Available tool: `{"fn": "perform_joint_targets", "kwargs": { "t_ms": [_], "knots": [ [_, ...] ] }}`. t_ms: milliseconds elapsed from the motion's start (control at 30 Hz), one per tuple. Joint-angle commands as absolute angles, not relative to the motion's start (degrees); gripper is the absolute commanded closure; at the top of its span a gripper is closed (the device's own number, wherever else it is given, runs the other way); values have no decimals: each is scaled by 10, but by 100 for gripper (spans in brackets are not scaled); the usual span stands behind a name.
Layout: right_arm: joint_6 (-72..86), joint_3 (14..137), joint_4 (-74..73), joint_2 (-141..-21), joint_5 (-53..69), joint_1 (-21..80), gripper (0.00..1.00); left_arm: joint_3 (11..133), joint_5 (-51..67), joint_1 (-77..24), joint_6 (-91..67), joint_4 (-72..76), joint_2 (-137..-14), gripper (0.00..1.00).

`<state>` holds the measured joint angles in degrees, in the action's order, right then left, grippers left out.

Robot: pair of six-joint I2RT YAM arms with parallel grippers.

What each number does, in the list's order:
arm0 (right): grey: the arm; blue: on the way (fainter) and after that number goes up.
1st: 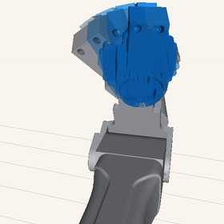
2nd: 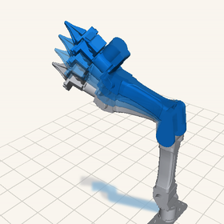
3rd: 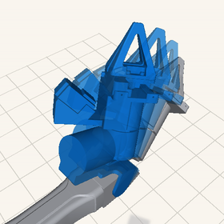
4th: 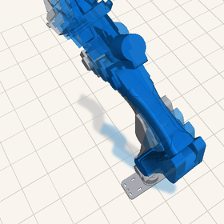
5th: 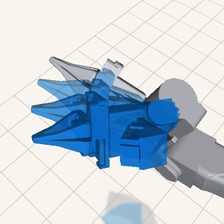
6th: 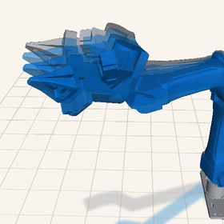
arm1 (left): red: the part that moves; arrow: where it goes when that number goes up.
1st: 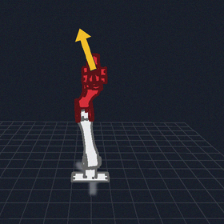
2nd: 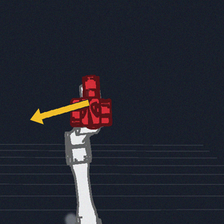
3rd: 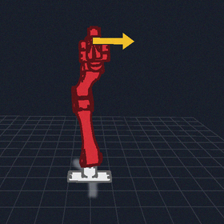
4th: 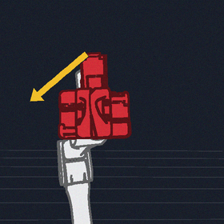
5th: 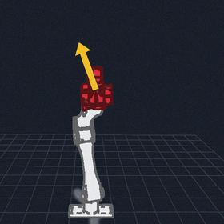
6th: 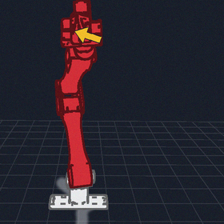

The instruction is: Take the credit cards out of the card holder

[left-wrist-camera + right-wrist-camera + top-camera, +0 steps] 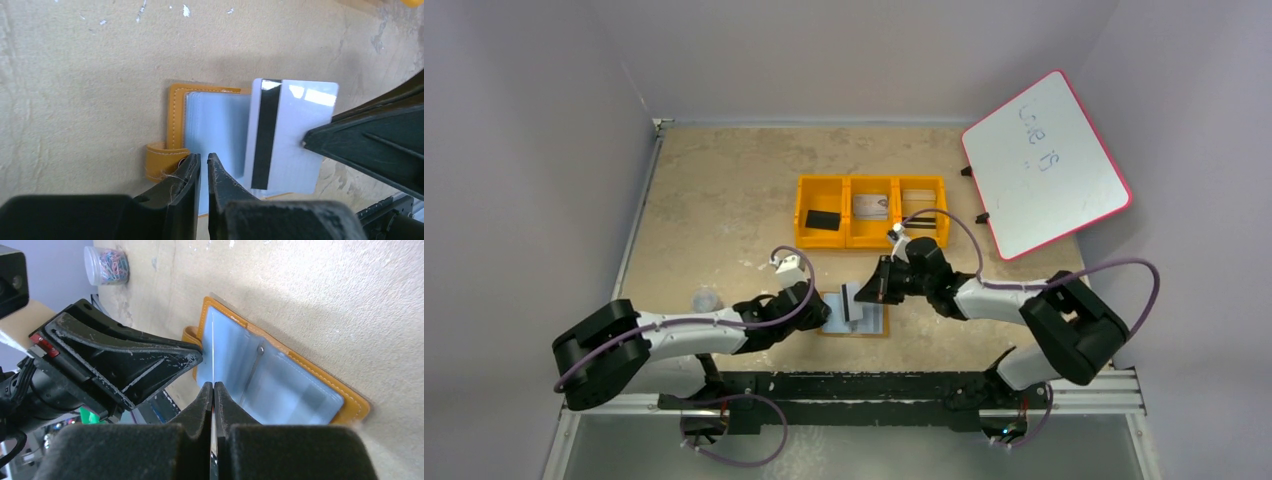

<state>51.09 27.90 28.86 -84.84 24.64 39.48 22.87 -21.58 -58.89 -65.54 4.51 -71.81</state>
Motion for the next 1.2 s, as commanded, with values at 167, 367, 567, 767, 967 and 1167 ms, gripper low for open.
{"fn": "perform_joint_targets", "kwargs": {
  "t_ms": [167, 367, 567, 767, 967, 1167],
  "knots": [
    [417, 298, 217, -716, 145, 397, 100, 221, -273, -590, -669, 41, -644, 85],
    [304, 280, 237, -596, 59, 397, 100, 214, -302, -589, -676, 45, -612, 79],
    [99, 266, 274, -501, -32, 397, 100, 182, -337, -590, -691, 45, -546, 57],
    [-75, 291, 291, -533, -80, 397, 100, 171, -383, -590, -693, 5, -469, 44],
    [-154, 373, 261, -660, -111, 397, 100, 174, -422, -590, -696, -62, -398, 36],
    [-238, 425, 282, -740, -98, 397, 100, 182, -462, -590, -703, -132, -334, 35]
  ]
}}
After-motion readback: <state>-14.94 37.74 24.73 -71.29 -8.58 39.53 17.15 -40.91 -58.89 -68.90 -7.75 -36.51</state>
